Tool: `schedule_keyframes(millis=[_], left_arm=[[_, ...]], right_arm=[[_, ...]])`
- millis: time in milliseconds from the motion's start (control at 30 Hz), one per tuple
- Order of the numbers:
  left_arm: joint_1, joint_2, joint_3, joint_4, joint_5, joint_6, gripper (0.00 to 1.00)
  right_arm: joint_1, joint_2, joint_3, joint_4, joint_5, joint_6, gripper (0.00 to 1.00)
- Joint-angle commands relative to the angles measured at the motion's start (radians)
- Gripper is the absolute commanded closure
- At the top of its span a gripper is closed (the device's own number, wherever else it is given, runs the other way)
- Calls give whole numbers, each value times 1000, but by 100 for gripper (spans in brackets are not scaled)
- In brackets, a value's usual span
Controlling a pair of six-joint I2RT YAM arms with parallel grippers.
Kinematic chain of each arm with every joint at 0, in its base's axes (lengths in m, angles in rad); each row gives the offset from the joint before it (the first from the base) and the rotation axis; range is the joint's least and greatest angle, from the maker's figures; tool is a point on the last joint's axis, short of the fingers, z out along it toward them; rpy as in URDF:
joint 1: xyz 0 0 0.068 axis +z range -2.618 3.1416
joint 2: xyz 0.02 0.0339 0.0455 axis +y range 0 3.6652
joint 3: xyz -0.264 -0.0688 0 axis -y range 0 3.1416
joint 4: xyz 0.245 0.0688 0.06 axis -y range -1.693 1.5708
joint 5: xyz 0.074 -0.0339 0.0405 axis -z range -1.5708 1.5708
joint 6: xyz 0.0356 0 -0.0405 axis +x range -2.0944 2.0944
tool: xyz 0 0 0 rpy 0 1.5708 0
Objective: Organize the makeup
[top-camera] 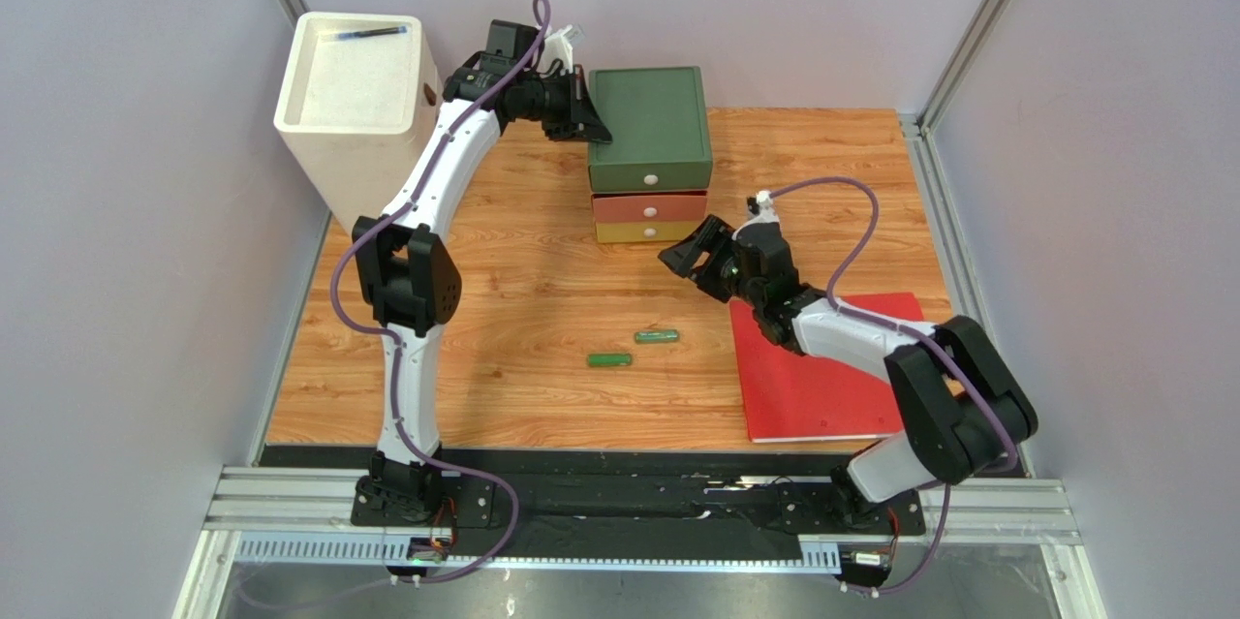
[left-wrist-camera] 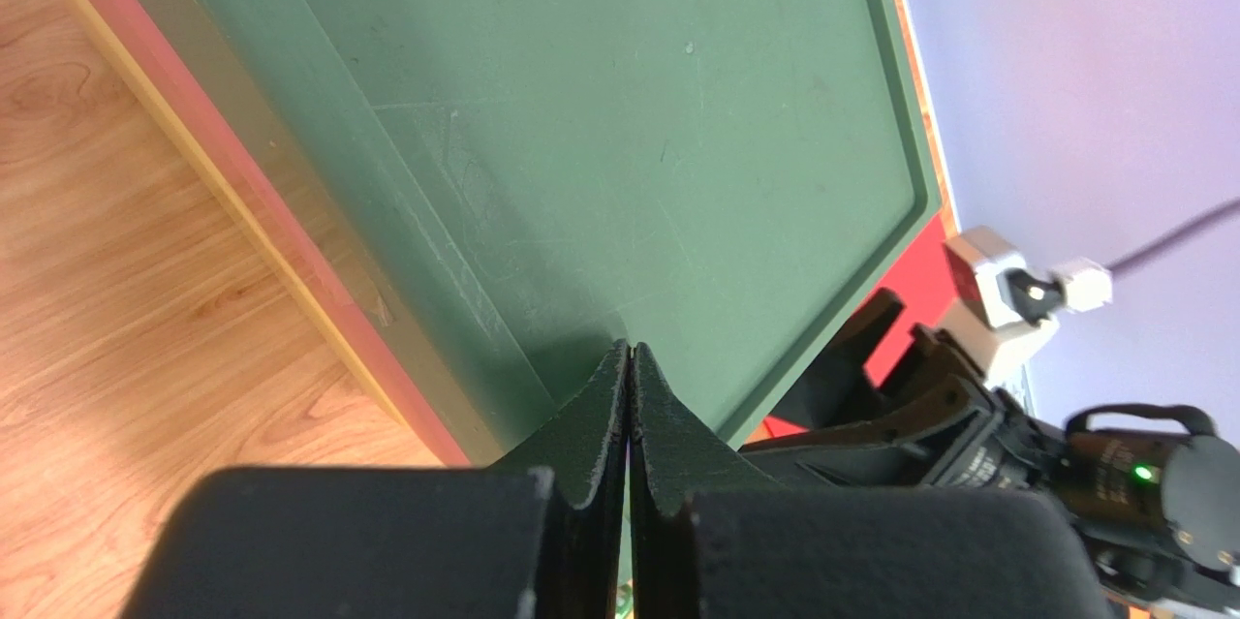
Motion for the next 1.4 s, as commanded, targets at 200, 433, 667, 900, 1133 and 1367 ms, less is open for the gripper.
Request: schedule_keyframes(millis=[200, 433, 667, 900, 1133, 1367], left_arm=[[12, 76, -71, -224, -152, 68, 100], [12, 69, -65, -230, -155, 72, 100], [12, 66, -68, -240, -164, 78, 100], [12, 64, -65, -241, -164, 80, 100], [12, 64, -71, -249, -165, 86, 100], [14, 63, -72, -250, -167, 91, 100]], right_arm=[[-58, 391, -113, 865, -201, 412, 30], [-80, 694, -70, 1212, -203, 602, 31], [-80, 752, -40, 1206, -150, 611, 31], [-80, 780, -24, 1210, -57, 612, 36], [-70, 849, 57, 1210, -17, 657, 39], [-58, 884, 74, 1204, 17, 680, 42]])
